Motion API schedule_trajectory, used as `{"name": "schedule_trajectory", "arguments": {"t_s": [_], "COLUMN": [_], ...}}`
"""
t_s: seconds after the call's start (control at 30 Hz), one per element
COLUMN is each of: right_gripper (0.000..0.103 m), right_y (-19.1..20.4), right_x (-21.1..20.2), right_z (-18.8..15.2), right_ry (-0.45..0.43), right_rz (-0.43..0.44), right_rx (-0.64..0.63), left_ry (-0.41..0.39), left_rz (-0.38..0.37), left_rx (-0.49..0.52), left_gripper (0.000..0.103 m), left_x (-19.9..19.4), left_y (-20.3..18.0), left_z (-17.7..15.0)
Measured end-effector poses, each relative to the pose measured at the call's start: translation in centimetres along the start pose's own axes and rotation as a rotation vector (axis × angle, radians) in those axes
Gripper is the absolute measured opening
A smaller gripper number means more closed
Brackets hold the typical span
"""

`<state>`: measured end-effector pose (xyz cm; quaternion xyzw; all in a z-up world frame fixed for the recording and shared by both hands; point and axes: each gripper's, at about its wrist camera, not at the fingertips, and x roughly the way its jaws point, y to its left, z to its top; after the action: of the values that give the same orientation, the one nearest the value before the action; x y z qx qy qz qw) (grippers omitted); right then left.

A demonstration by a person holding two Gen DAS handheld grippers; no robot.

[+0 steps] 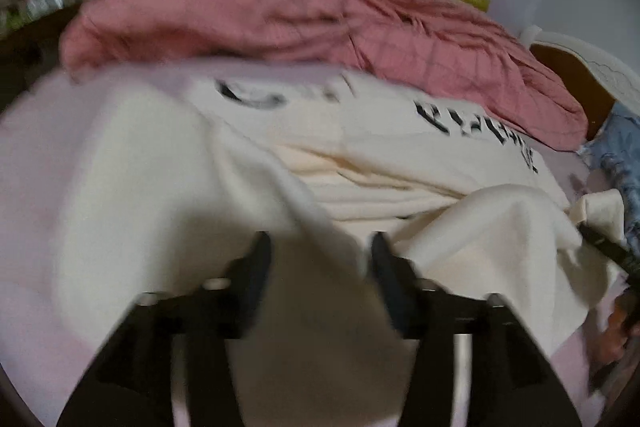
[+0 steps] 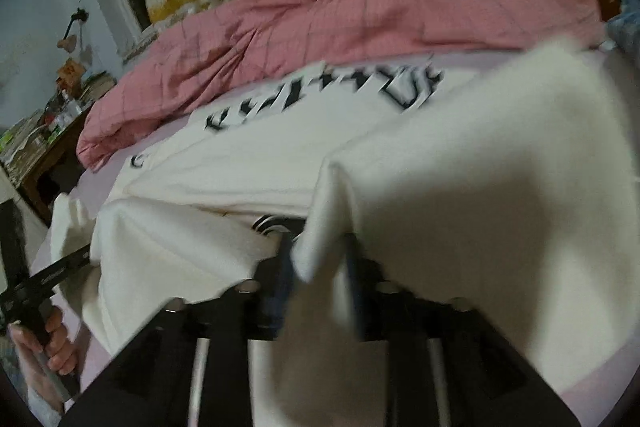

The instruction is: Fold large clothes

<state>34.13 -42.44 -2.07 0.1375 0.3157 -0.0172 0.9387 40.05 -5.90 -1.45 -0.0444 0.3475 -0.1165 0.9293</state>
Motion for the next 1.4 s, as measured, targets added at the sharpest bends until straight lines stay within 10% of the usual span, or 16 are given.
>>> {"name": "schedule_trajectory", "arguments": {"t_s": [0.07,0.2,0.37,0.5,0.57,0.63,0.7,0.77,0.83,1.0,1.13,1.33,1.4], "right_gripper": [0.09,0.092,0.092,0.092,0.092,0.08,0.016,0.01,0.009,0.006,0.006,0.022,0.042], "right_y": [-0.9,-3.0,-6.9,-9.7,-10.8,-11.3,-10.9,-10.2,-9.5,-8.9,-10.0,-10.4,-9.5], "right_x": [-2.4,-5.9,-4.7,-1.7,-0.7,0.1,0.3,-1.1,-3.1,-0.5,1.1,-1.4,-3.1], "right_z": [0.1,0.8,1.3,0.8,0.7,0.4,0.4,0.7,0.9,1.2,1.0,0.6,0.7], "right_ry": [-0.109,-0.222,-0.148,-0.023,0.03,0.067,0.067,-0.026,-0.106,-0.024,0.057,-0.013,-0.079], "right_rz": [0.018,-0.008,-0.237,-0.26,-0.207,-0.124,-0.11,-0.129,-0.164,-0.305,-0.266,-0.282,-0.322], "right_rx": [0.008,-0.009,0.018,0.104,0.145,0.161,0.147,0.117,0.095,0.051,0.094,0.118,0.095], "left_ry": [-0.087,-0.268,-0.072,0.045,0.061,0.046,-0.038,-0.162,-0.233,-0.008,0.042,-0.179,-0.251], "left_rz": [-0.07,-0.02,0.014,-0.013,-0.007,0.072,0.071,0.128,0.166,0.18,0.156,0.196,0.165], "left_rx": [-0.026,-0.056,-0.12,-0.2,-0.192,-0.174,-0.174,-0.152,-0.164,-0.195,-0.305,-0.329,-0.241], "left_gripper": [0.071,0.095,0.095,0.092,0.075,0.024,0.013,0.013,0.014,0.017,0.059,0.063,0.064], "left_x": [-3.0,-7.2,-2.8,0.7,1.2,1.3,-0.5,-3.3,-4.9,0.3,0.7,-4.0,-5.5], "left_y": [1.1,3.8,8.2,9.9,9.9,9.9,9.6,8.9,8.7,11.1,13.9,13.1,11.0], "left_z": [0.6,1.9,2.0,0.8,0.3,-0.1,-0.1,0.0,0.0,-0.6,-0.9,-0.2,0.2]}}
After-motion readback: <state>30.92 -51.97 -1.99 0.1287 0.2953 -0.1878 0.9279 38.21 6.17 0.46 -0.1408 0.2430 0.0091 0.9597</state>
